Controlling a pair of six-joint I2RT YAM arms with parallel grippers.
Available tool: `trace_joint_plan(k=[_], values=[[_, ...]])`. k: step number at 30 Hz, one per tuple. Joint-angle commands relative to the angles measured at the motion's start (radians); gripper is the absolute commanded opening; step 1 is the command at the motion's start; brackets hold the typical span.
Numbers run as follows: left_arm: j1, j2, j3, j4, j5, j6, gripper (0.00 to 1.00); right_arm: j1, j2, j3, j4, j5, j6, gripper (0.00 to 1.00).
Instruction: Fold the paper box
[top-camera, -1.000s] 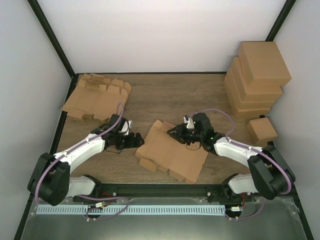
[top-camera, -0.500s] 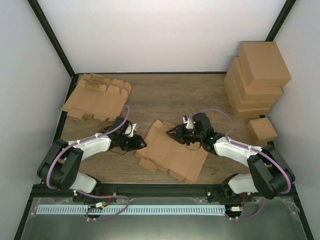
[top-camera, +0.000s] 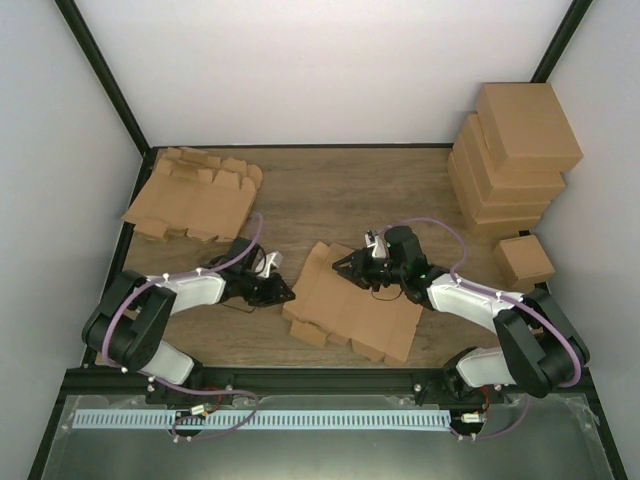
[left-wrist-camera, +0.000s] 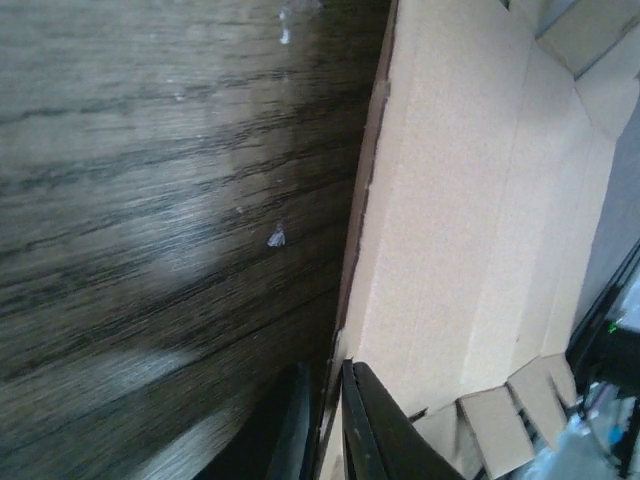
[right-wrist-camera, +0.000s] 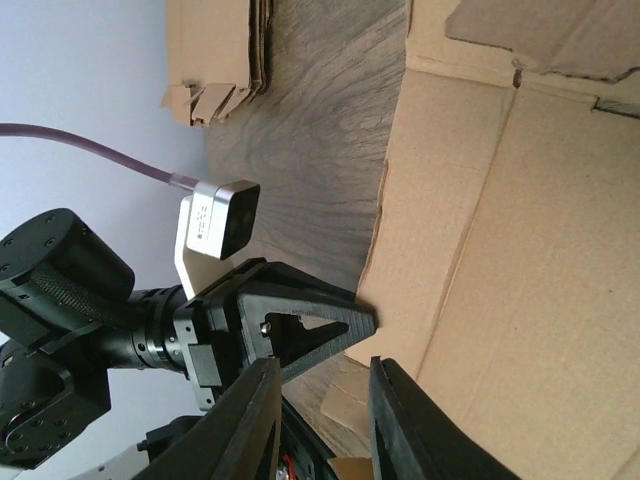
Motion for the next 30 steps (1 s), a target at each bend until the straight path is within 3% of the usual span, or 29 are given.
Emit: trace_joint_plan(k=[1, 9, 13, 15, 16, 20, 30], values=[[-0.001, 0.020, -0.006, 0.051, 0.039, 0.020, 0.05, 0.006, 0.006, 0.023, 0.002, -0.009, -0.008, 0.25], [-0.017, -0.200, 0.065, -0.094, -0.098, 0.095, 0.04, 0.007, 0.018, 0.064, -0.050, -0.014, -0.022, 0.26], [-0.135, -0.263, 0.242, -0.280, -0.292, 0.167, 0.04, 0.007, 0.054, 0.177, -0.158, -0.015, -0.047, 0.38], [-0.210, -0.243, 0.339, -0.367, -0.414, 0.203, 0.04, 0.006, 0.060, 0.238, -0.216, 0.003, -0.057, 0.57], [-0.247, -0.214, 0.385, -0.416, -0.478, 0.219, 0.04, 0.006, 0.059, 0.260, -0.234, 0.010, -0.056, 0.62], [-0.325, -0.131, 0.503, -0.549, -0.682, 0.246, 0.04, 0.009, 0.034, 0.296, -0.239, 0.034, -0.023, 0.63], [-0.500, 0.010, 0.671, -0.696, -0.967, 0.254, 0.04, 0.009, -0.012, 0.311, -0.276, 0.141, 0.047, 0.64]])
